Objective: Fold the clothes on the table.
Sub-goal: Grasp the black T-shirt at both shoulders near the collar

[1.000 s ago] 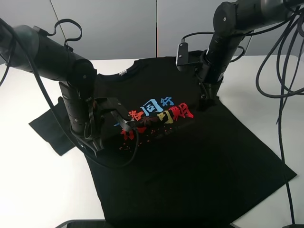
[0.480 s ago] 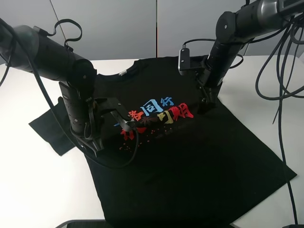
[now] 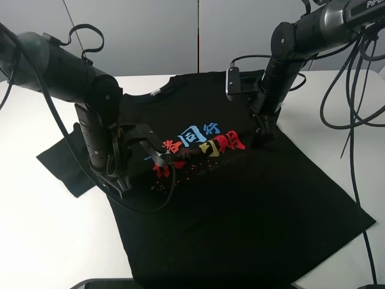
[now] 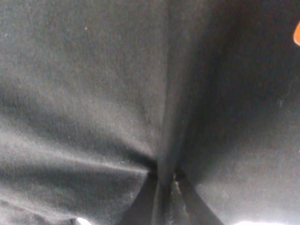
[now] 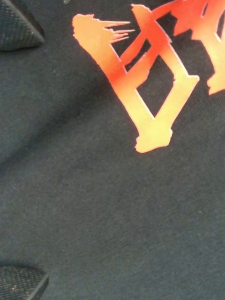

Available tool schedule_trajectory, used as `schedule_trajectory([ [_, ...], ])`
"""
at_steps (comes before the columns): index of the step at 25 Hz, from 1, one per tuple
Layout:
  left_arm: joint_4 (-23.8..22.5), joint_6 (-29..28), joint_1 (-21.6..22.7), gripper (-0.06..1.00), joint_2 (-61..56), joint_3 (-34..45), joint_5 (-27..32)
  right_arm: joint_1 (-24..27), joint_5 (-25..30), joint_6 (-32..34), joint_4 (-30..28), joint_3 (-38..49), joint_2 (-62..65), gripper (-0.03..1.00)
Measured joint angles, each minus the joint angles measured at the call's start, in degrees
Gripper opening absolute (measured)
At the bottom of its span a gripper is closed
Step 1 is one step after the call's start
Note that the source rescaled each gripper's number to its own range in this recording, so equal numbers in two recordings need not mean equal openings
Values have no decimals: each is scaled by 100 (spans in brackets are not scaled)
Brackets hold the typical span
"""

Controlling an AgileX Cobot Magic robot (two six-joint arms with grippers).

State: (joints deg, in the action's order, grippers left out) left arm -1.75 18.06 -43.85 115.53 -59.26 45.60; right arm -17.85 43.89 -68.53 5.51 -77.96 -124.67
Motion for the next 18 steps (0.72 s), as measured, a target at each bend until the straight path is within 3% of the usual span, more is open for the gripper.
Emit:
schedule_trajectory([
  [6,0,0,0,0,0,0,12,0,78,0,0,-57,-70,100],
  [8,0,50,0,0,0,0,12,0,126,0,0,-57,-81,93],
  [10,0,40,0,0,0,0,12,0,261,0,53,-57,-91,76],
  [15,0,29,0,0,0,0,12,0,285,0,100,-57,-91,23],
  [18,0,29,0,0,0,0,12,0,296,52,100,-57,-91,2],
])
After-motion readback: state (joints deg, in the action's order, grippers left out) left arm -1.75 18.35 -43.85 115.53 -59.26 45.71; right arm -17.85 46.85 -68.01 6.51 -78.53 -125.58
